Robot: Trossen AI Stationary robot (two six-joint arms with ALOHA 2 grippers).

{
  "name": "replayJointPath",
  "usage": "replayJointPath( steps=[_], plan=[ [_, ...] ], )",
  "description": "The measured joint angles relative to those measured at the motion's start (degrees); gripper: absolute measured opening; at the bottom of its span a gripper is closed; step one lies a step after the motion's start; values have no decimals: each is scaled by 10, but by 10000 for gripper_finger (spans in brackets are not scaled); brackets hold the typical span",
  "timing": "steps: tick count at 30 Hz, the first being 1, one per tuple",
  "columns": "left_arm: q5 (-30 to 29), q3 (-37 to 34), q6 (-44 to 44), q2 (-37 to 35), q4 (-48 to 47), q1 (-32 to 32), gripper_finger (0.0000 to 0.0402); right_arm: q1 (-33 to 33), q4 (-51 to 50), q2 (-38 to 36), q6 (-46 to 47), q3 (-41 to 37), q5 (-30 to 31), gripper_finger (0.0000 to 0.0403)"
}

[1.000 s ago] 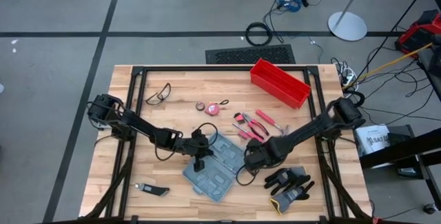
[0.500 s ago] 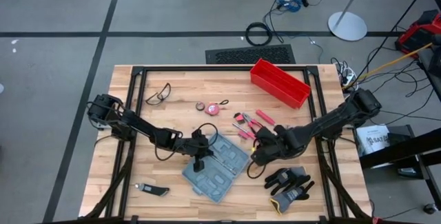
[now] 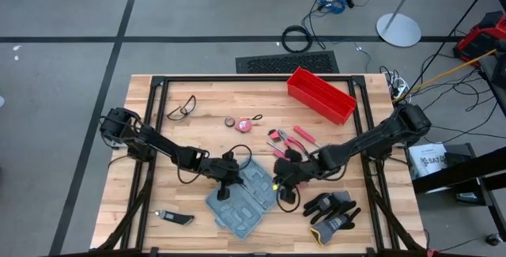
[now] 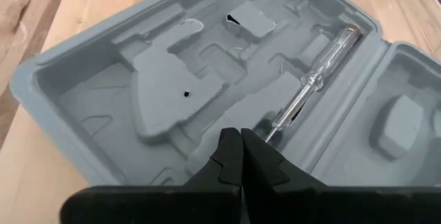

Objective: Prefit tool cases
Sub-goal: Remove the voltage tester from the toolbox

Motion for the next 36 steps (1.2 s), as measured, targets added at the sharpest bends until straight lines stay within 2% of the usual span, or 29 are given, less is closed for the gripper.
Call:
replayJointPath(
  steps=[5, 9, 13, 19, 25, 28, 31, 36],
  plan=[
    [2, 0, 34, 0, 0, 2, 1, -5, 62, 61, -24, 0, -76, 79],
    [-6, 0, 37, 0, 0, 2, 1, -5, 87, 104, -28, 0, -97, 112],
    [-20, 0, 28, 0, 1, 2, 1, -5, 114, 130, -27, 0, -121, 130],
    [-75, 0, 22, 0, 2, 2, 1, -5, 162, 136, -46, 0, -148, 129],
    [-90, 0, 23, 0, 5, 3, 1, -5, 163, 157, -44, 0, -134, 123],
    [-92, -1, 25, -3, 25, 3, 1, -8, 193, 177, -21, 2, -156, 123],
    [-82, 2, 42, -27, 21, 3, 1, -8, 230, 187, -10, 2, -179, 122],
    [-78, 14, 80, -117, 10, 5, 1, -17, 240, 163, 5, 0, -182, 122]
  ],
)
